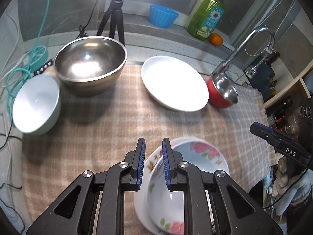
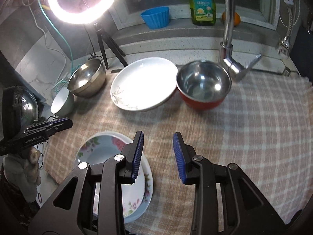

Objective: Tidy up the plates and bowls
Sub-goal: 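Open both grippers and raise them off the plate stack, then move both grippers to the plain white plate rim and close on it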

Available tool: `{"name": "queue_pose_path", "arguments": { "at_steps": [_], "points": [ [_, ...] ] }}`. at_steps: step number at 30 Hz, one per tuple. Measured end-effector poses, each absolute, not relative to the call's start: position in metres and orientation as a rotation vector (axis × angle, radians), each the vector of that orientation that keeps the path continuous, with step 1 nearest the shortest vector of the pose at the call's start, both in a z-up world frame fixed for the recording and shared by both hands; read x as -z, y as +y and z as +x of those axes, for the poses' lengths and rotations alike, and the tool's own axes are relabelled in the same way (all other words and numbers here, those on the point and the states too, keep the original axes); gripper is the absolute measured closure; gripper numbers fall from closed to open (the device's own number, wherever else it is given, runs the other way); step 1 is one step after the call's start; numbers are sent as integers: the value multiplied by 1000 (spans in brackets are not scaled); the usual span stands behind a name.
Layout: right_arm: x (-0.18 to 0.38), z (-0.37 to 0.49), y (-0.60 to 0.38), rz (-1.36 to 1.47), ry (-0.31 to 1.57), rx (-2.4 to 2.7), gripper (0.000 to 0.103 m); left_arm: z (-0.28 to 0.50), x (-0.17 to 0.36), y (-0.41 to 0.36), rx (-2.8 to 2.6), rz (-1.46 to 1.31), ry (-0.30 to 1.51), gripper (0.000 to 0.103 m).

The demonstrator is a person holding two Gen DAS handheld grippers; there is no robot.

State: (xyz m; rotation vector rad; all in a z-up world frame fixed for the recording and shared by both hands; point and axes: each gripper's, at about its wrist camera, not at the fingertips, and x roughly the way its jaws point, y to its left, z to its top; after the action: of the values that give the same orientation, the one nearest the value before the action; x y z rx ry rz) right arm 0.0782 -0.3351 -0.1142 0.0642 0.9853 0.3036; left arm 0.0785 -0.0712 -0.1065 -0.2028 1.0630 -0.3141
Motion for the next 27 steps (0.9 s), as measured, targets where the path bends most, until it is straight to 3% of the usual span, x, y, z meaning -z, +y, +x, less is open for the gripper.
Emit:
{"name": "queue_pose_path", "arguments": {
  "at_steps": [27],
  "points": [
    [122, 262, -322, 101, 1134, -506, 71, 144, 150, -82, 200, -508, 1156, 88]
  ]
}}
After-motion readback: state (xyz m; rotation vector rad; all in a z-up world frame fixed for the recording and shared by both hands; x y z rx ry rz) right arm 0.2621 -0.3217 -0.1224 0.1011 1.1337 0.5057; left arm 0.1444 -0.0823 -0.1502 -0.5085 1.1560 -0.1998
